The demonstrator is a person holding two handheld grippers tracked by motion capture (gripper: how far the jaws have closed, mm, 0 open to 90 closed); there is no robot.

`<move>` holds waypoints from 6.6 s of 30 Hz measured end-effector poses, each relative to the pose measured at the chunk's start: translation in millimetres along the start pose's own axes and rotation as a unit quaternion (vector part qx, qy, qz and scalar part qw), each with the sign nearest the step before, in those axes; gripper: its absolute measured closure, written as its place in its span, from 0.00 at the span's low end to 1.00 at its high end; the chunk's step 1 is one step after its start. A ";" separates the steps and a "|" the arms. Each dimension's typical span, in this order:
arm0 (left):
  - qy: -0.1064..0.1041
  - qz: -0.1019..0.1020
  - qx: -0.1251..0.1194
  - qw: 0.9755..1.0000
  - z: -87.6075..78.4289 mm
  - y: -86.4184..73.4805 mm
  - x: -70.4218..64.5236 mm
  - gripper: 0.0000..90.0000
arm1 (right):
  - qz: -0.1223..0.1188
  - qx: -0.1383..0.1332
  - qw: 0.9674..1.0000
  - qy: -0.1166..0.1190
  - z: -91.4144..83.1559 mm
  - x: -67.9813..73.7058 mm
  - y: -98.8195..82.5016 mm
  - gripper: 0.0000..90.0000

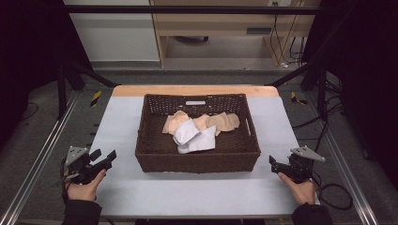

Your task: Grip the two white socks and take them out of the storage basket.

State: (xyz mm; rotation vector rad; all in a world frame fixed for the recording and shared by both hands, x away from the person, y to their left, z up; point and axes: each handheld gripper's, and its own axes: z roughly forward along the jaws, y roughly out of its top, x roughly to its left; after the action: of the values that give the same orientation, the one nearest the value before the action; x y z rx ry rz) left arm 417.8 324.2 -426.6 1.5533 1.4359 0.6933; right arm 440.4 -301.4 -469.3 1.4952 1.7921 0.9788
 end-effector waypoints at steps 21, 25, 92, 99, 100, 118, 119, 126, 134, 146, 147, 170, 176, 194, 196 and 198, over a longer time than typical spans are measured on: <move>-0.046 0.000 -0.066 0.997 -23.8 40.6 -27.0 0.51 | -0.009 -0.012 1.000 -0.006 -3.1 0.7 2.1 0.06; -0.050 0.014 -0.068 0.996 -25.6 44.7 -35.7 0.53 | -0.013 -0.013 1.000 -0.009 -3.4 0.4 2.2 0.06; -0.088 0.106 -0.063 0.988 87.3 126.9 -170.0 0.51 | -0.015 -0.011 1.000 -0.011 -2.2 -0.3 2.8 0.08; -0.089 0.107 -0.045 0.989 103.9 126.2 -179.5 0.49 | -0.016 -0.011 1.000 -0.009 -1.7 0.0 2.8 0.08; -0.086 0.107 -0.041 0.990 108.1 126.3 -181.3 0.48 | -0.016 -0.011 1.000 -0.008 -1.5 -0.3 3.0 0.08; -0.088 0.135 0.004 0.987 153.2 105.1 -201.6 0.40 | -0.019 -0.015 1.000 -0.008 1.2 -0.4 3.6 0.08; -0.088 0.135 0.004 0.987 153.2 105.1 -201.6 0.40 | -0.019 -0.015 1.000 -0.008 1.2 -0.4 3.6 0.08; -0.082 0.143 0.043 0.985 171.6 90.8 -202.7 0.40 | -0.019 -0.014 1.000 -0.008 1.6 0.2 3.4 0.08; -0.088 0.154 0.071 0.982 184.8 77.7 -206.9 0.40 | -0.020 -0.016 1.000 -0.006 2.0 0.7 2.9 0.08; -0.088 0.189 0.110 0.972 189.6 66.5 -216.7 0.37 | -0.021 -0.015 1.000 -0.006 2.3 0.9 2.9 0.08; -0.086 0.194 0.117 0.970 190.1 65.4 -217.3 0.37 | -0.020 -0.015 1.000 -0.007 2.4 0.9 3.0 0.08; -0.074 0.194 0.216 0.954 199.1 56.4 -212.4 0.83 | -0.024 -0.013 1.000 -0.007 1.7 0.5 2.8 0.09; -0.075 0.173 0.186 0.964 187.8 64.1 -208.4 0.94 | -0.025 -0.012 1.000 -0.008 1.6 0.6 2.5 0.09; -0.131 0.129 -0.007 0.983 133.3 103.4 -194.5 0.96 | -0.027 -0.013 0.999 -0.012 1.7 0.1 3.0 0.09; -0.144 0.120 -0.036 0.982 120.1 110.5 -193.0 0.96 | -0.026 -0.013 1.000 -0.013 0.9 0.1 2.9 0.09; -0.148 0.119 -0.048 0.981 114.8 113.2 -193.0 0.96 | -0.027 -0.013 0.999 -0.013 1.0 -0.2 3.0 0.09</move>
State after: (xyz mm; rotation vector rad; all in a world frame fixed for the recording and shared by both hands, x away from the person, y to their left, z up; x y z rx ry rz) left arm 537.2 117.2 -348.2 1.6883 0.9952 0.6282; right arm 442.8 -301.2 -467.3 1.4298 1.7856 0.9490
